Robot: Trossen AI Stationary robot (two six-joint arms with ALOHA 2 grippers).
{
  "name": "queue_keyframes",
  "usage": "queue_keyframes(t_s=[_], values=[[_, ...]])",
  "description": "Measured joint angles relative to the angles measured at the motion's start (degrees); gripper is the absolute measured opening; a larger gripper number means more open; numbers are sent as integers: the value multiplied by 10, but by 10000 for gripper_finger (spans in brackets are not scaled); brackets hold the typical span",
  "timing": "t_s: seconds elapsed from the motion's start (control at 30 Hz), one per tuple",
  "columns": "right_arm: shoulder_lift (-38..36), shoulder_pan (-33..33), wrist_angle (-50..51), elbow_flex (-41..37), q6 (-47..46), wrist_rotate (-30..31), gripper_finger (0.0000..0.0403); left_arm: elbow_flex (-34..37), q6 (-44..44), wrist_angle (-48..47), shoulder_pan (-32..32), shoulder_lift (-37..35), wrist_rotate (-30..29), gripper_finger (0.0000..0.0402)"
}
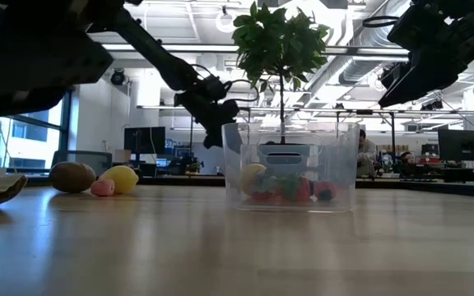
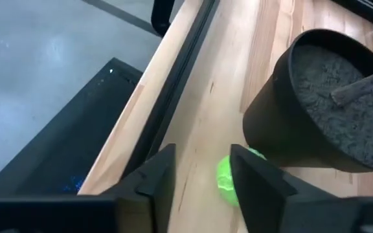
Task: Pick and placing Produce into tupperware
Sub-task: Put the green cabbage into the transparent container
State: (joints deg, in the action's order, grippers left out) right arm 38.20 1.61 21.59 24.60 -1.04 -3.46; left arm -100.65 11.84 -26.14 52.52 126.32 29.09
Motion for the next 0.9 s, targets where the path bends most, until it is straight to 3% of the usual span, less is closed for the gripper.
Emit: queue_keyframes(t_s=[0.3,0.4,0.6,0.9], values=[[0,0,0,0,0,0,73,1,-1,26,0,0,-2,6],[0,0,0,0,0,0,73,-1,-6,34,-4,11,4,14],[0,0,0,0,0,0,73,1,-34,38,-9,54,94,13],[0,0,0,0,0,0,73,0,-73,70,-18,71,116,2]])
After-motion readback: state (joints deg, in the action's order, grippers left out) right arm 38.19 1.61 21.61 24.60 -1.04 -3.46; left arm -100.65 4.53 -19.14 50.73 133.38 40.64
